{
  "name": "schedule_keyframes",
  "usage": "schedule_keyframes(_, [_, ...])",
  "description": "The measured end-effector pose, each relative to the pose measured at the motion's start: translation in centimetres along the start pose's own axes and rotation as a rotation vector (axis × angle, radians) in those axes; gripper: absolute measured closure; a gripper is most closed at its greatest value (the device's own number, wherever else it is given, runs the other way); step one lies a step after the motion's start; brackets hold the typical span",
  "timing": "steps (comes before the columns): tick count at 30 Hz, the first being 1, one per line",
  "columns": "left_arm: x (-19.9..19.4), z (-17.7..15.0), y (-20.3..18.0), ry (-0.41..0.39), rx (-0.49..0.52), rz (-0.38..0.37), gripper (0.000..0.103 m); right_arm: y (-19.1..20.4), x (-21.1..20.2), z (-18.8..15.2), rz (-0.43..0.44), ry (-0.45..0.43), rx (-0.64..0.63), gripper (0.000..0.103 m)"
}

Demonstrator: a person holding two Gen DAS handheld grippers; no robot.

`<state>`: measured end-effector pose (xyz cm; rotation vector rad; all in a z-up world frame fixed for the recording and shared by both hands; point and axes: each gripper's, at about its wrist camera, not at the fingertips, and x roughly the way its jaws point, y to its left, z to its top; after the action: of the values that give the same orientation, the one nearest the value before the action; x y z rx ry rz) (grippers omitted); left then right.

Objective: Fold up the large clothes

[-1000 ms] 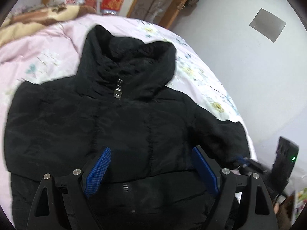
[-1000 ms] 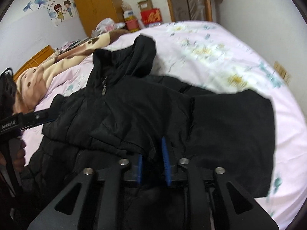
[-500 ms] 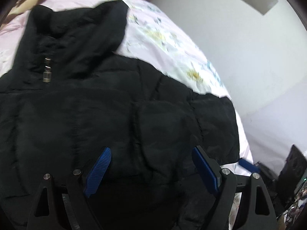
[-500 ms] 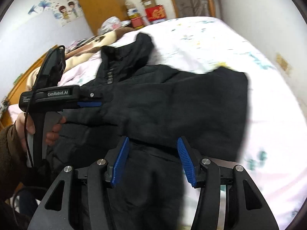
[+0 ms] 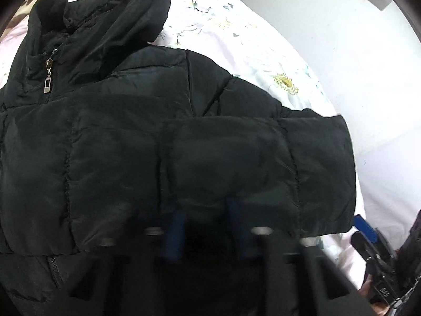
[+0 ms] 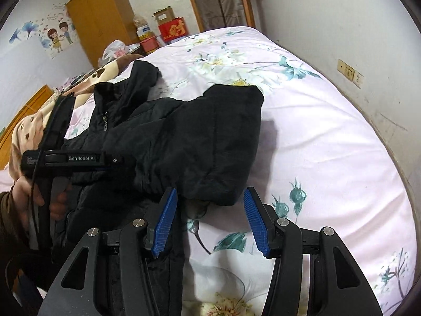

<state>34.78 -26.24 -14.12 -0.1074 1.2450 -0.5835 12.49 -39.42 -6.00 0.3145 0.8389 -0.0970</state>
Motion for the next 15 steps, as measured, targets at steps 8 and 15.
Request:
schedule_keyframes(8, [-6.0,-0.7,-0.2,-0.148,-0.009,-0.053,0.097,-0.1,-0.6,0.3,-0.008,-0.018,0.042,0.050])
schedule_keyframes(15, [-13.3,0.0,2.1,-0.286,-0.004,-0.054,0.097,1.6,-1.4,1.6,-0.007,-0.048,0.040,0.050])
